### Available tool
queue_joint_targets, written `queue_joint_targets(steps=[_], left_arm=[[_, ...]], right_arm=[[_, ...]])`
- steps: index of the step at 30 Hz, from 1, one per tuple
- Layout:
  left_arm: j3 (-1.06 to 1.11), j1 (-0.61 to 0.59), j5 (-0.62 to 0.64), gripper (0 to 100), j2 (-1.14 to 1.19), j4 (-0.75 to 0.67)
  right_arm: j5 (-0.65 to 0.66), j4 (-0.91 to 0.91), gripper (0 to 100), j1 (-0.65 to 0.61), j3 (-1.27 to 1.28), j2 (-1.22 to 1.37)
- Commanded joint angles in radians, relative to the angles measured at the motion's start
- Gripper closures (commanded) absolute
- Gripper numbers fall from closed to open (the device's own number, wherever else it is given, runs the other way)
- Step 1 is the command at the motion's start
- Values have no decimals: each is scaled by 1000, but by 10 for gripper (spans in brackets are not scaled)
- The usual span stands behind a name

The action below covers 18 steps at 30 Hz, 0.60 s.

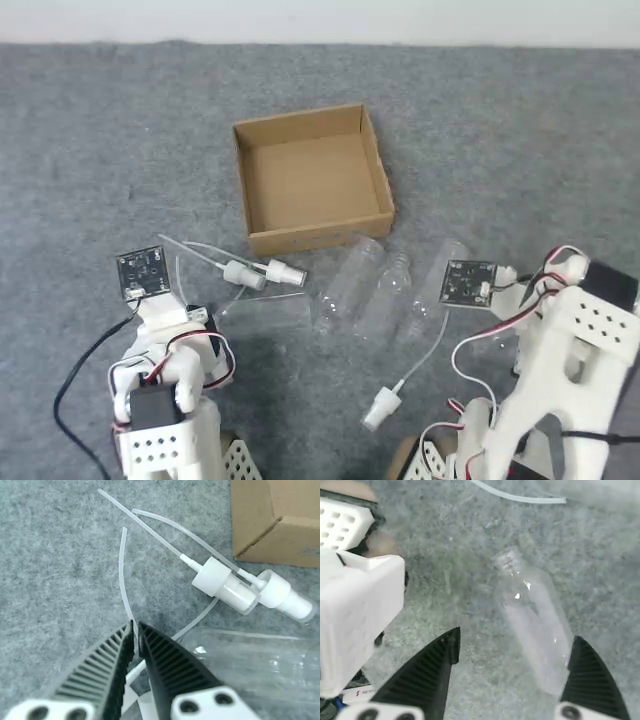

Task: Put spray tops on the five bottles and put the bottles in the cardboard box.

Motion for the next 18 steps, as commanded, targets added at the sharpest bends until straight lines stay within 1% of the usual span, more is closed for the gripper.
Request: queue_joint_targets(steps=[1,12,18], left_arm=[[-13,-2,-6,988,-18,5],[-13,-2,-6,988,-18,5],[-13,-2,-6,988,-18,5]], right_arm=[[23,-111,625,22,60,-39],[18,-346,636,24,258,-39],[17,-524,637,68,365,-39]])
